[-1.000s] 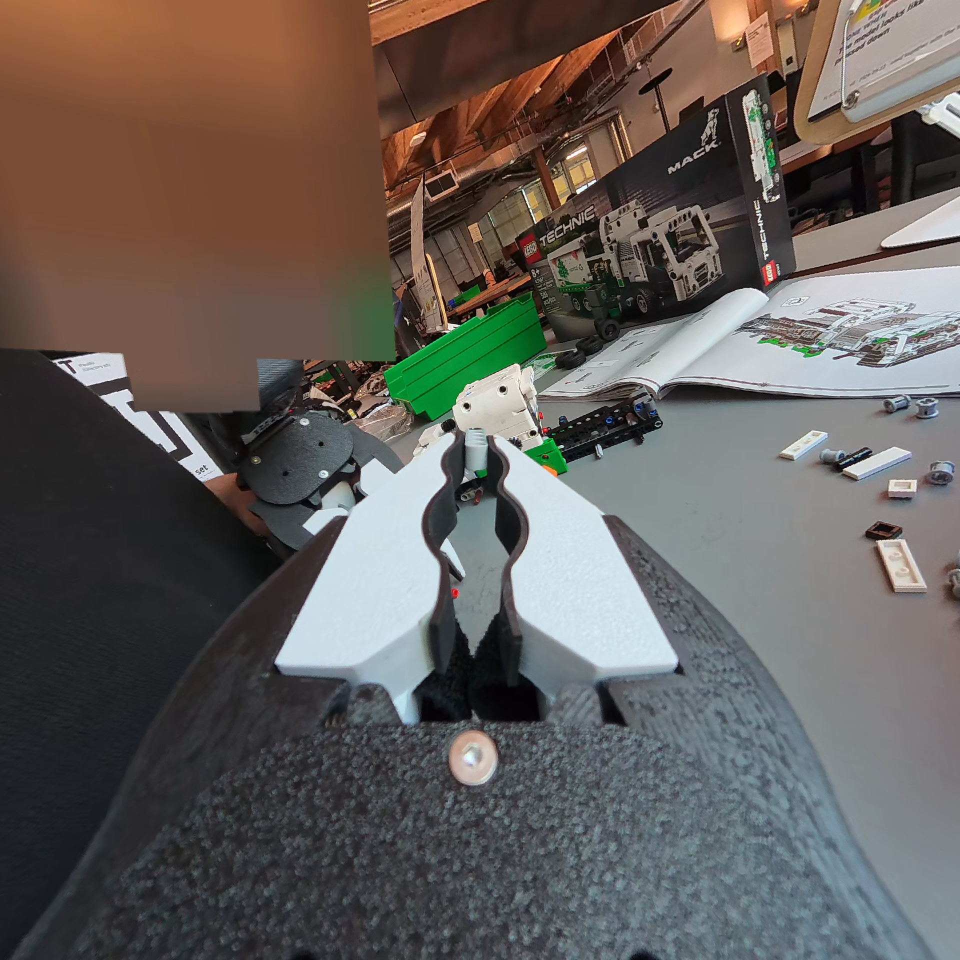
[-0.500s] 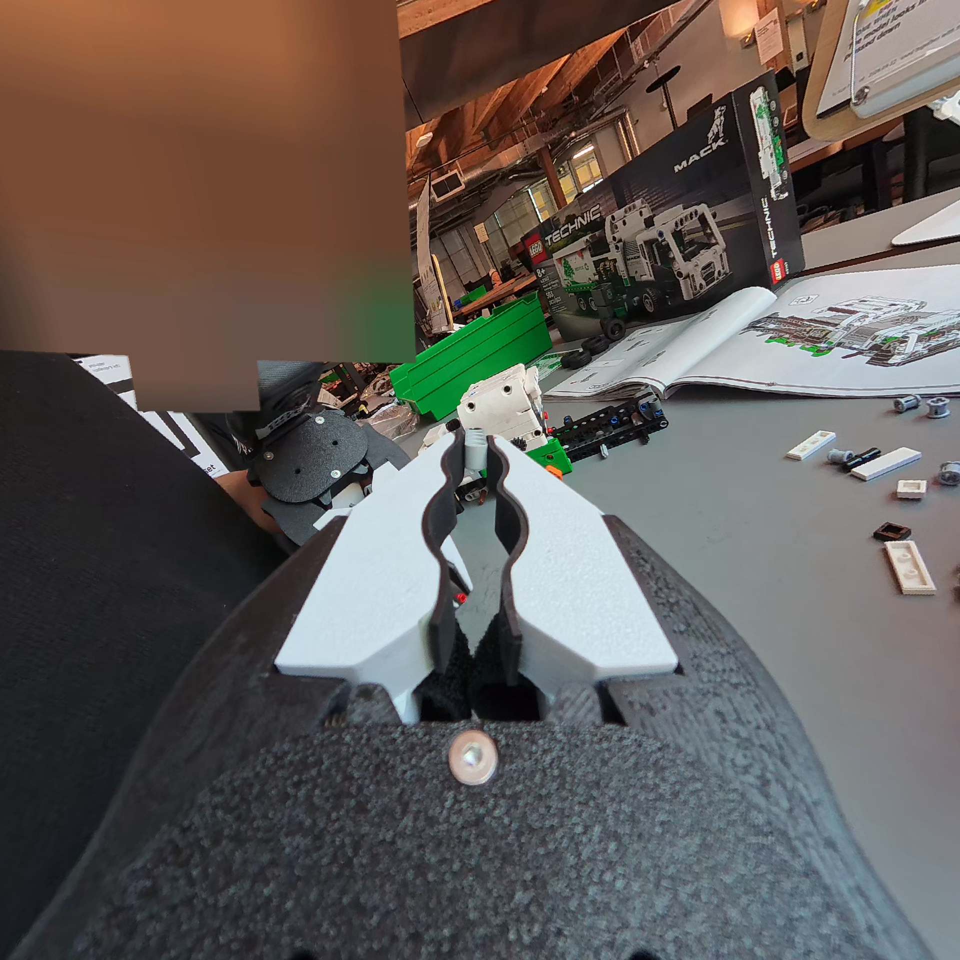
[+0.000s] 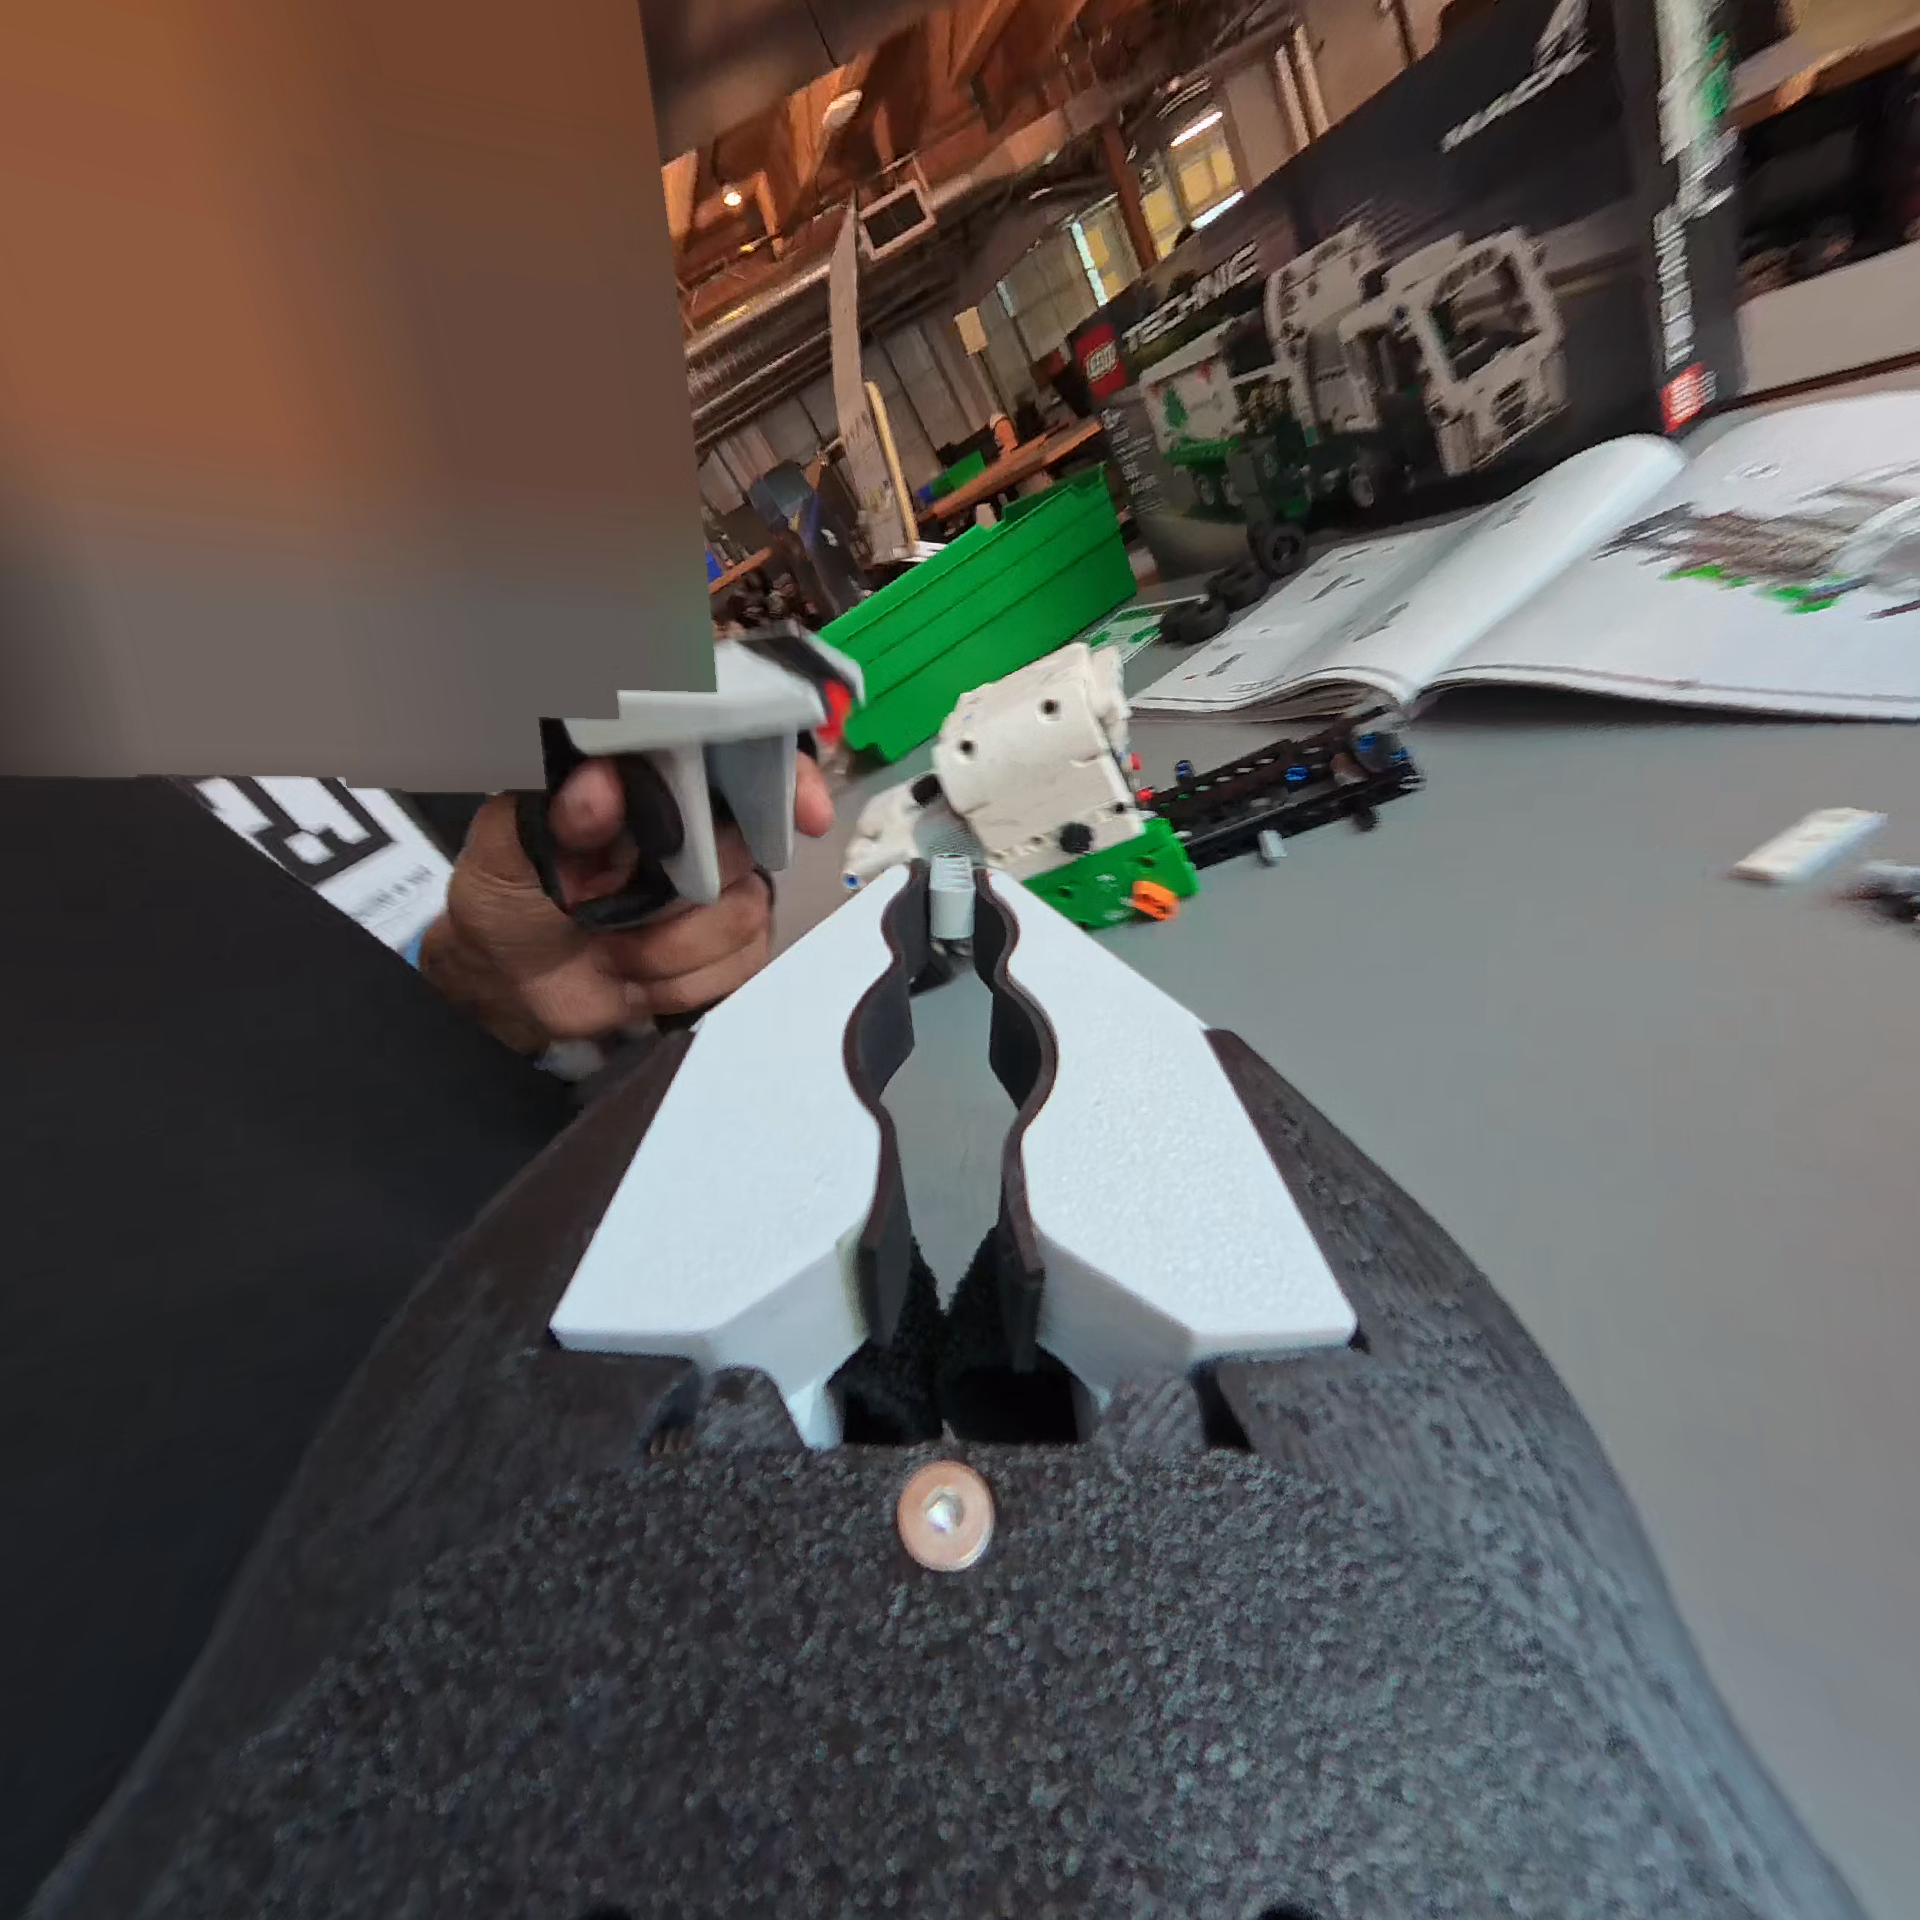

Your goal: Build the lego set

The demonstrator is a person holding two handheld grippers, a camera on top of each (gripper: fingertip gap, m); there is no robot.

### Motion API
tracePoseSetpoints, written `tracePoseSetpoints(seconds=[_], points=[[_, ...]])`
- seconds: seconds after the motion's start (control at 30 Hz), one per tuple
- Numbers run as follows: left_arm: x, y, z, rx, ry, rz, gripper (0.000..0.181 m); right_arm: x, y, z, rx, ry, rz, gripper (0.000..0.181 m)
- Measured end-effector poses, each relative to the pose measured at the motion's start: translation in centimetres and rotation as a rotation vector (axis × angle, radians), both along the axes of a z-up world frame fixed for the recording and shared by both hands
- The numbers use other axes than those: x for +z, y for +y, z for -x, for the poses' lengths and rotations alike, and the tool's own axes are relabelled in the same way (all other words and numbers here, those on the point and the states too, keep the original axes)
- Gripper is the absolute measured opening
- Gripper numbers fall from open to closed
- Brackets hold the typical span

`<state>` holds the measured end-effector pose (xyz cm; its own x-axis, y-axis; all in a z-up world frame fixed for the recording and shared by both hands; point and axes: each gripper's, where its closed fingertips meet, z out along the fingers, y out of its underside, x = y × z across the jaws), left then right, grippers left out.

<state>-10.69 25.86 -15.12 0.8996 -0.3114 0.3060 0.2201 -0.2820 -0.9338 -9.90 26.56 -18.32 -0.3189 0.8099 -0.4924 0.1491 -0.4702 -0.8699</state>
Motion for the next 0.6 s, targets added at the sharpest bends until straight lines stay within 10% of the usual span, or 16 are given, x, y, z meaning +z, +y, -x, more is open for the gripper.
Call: tracePoseSetpoints(seconds=[0.17, 0.6], points=[[2.9, -0.1, 0.4, 0.000, -0.336, -0.146, 0.003, 3.0, -2.8, 1.3, 0.111, 0.137, 0.256, 0.007], [1.0, -2.5, -1.0, -0.089, -0.300, -0.094, 0.003, 3.4, -4.7, 0.6, 0.148, 0.171, 0.259, 0.006]])
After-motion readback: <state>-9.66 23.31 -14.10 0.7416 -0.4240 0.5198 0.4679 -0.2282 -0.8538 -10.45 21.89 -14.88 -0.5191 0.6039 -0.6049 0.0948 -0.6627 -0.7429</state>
